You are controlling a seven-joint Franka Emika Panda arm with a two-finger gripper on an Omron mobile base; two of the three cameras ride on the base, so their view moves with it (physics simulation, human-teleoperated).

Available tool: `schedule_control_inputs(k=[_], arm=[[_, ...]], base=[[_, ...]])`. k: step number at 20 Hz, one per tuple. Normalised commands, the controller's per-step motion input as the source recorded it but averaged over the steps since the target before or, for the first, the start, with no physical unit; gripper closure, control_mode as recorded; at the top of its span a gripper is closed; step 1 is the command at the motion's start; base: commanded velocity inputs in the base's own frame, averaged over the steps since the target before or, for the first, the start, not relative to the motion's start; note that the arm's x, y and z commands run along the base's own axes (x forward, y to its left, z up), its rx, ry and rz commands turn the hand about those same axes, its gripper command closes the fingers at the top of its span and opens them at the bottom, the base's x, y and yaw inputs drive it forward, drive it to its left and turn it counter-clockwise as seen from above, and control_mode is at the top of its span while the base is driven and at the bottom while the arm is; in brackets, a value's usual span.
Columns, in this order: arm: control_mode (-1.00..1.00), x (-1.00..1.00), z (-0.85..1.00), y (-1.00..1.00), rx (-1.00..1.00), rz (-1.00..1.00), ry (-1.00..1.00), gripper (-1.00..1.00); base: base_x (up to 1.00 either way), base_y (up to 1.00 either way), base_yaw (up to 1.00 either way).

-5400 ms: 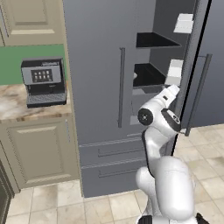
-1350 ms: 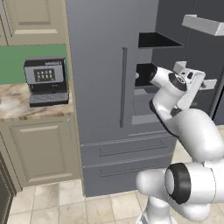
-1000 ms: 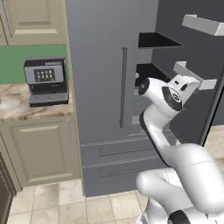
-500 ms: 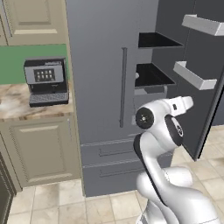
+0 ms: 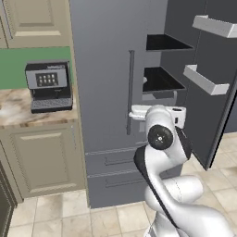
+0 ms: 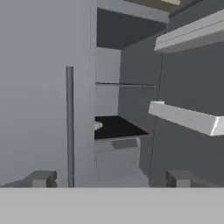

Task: Retrieve the fish from the fridge and place it on the saucepan with marinade on the stove.

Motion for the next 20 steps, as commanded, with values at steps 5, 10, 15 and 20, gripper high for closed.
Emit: schedule_control_inputs(k=[5,10,15,20], arm=[[-1.0,0.0,0.0,0.05,0.16,0.34,-0.08,-1.0],[-1.0,0.01,0.0,-0.24,0.0,0.19,0.0,-1.0],[-1.0,0.42,0.0,-0.07,-0.05,0.0,0.05,-1.0],[-1.0,0.77,0.0,0.0,-0.02,0.0,0.04,-1.0]], base=[[0.0,0.0,0.0],[0.0,0.0,0.0],[0.0,0.0,0.0],[0.0,0.0,0.0]])
